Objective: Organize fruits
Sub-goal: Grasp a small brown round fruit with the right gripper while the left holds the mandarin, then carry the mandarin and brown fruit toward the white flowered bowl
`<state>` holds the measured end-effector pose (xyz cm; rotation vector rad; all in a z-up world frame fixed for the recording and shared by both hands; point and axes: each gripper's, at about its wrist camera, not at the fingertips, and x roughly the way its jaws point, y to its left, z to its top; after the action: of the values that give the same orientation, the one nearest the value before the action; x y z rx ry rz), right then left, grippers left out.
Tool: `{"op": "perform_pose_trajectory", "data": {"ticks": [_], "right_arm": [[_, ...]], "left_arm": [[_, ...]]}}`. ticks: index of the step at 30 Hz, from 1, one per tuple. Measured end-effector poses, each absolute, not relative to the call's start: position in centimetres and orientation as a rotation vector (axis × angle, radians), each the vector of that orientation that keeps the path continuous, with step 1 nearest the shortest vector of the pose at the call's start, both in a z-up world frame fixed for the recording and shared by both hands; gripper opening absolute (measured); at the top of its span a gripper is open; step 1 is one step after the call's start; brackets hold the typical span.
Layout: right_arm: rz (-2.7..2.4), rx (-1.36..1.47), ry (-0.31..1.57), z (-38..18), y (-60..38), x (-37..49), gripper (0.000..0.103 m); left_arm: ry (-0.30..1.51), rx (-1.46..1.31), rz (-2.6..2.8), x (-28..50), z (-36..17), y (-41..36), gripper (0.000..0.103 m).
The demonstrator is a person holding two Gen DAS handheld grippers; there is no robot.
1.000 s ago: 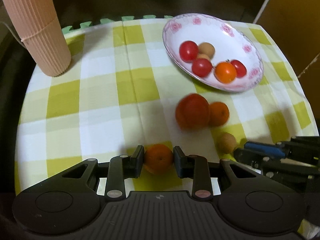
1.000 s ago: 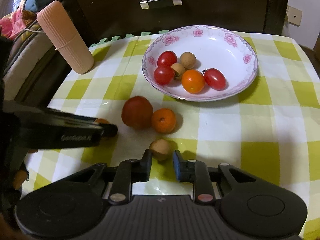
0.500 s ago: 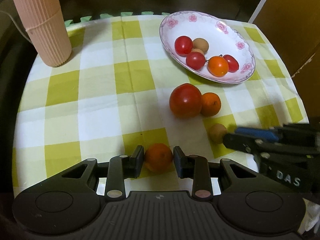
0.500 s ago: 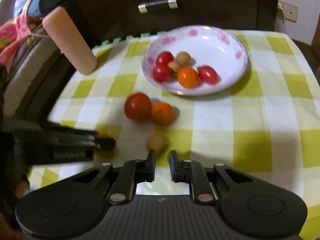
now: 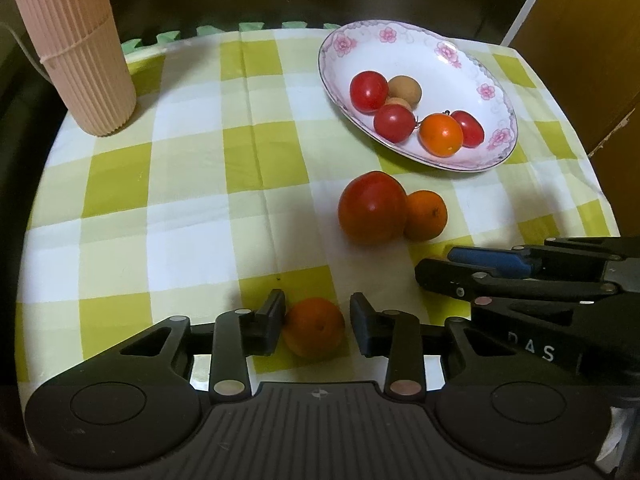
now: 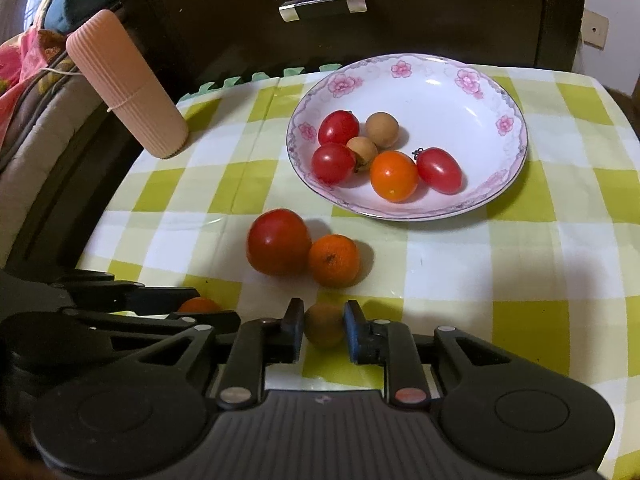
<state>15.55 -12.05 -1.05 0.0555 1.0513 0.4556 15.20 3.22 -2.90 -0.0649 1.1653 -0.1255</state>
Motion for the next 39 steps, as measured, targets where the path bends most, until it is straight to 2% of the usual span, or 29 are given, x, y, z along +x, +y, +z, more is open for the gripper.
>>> {"op": "perform_pose_trajectory", "data": {"ticks": [7, 29, 34, 39], "right_arm": [[0.457, 0.053, 1.057, -1.3, -11.7, 15.7, 0.021], [0.423, 0.004, 1.091, -0.7, -13.0, 12.4, 0.022], [0.387, 0.003, 1.108, -0.9, -13.9, 11.1, 0.022], [0.377, 0.013, 1.104, -1.1, -14.1, 10.8, 0.023]], "left_arm": [[1.167, -0.047, -0.118, 14.9, -2.8, 3.1, 0.040], [1.189, -0.043, -0.135, 13.1, -2.5, 2.3, 0.041], [1.175, -0.039, -0.140, 12.7, -2.5, 2.3, 0.048], [1.175, -0.037, -0.133, 12.7, -2.6, 2.2, 0.058]]}}
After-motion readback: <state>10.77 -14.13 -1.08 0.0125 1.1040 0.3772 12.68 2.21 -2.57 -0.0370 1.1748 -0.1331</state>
